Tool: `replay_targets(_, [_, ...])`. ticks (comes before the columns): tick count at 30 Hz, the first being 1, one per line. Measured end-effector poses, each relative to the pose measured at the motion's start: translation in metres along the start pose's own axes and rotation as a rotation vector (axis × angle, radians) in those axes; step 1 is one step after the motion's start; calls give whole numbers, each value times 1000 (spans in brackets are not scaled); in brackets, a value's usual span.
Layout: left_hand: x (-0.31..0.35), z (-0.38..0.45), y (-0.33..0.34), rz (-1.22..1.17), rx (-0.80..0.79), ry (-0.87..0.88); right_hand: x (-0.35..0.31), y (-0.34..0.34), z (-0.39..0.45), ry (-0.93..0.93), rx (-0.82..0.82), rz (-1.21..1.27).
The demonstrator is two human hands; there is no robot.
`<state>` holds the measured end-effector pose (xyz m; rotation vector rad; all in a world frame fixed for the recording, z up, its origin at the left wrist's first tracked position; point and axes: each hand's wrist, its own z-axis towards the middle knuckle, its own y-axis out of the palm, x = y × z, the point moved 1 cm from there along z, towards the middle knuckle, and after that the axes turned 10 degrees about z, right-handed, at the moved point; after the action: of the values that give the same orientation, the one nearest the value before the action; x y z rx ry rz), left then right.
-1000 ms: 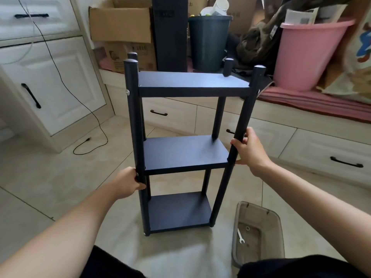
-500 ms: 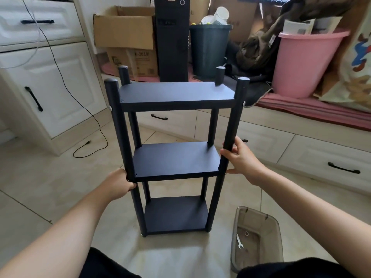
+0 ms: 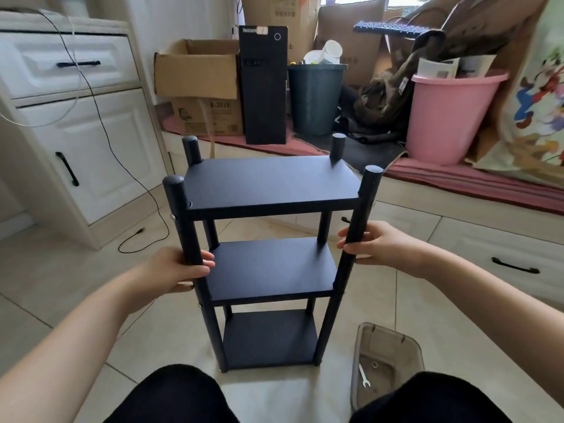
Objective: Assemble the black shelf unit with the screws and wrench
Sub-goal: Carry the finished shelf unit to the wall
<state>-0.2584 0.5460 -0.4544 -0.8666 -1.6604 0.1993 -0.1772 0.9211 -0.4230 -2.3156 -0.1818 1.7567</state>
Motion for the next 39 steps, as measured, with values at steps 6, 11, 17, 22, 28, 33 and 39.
replay_targets(6, [11,-10,-42,-449,-117,112,-38,-24,-13,-38,-108,234])
replay_targets(11, [41,-3,-63,-801,16,65,-66,-40,-9,40,-77,479])
replay_targets(17, [67,31,-62,-648,17,-92,-84,-33,25,126,-15,449])
replay_targets(22, [78,74,-55,-530,114,-210,-87,-43,57,225,-92,368])
replay_targets(28, [78,71,-58,-529,-59,-347,-76,-46,65,263,-28,259])
replay_targets(33, [96,54,-54,-372,-6,-353,-85,-38,50,327,61,261])
replay_targets(39, [127,39,-57,-378,36,-401,-111,-26,28,400,148,316])
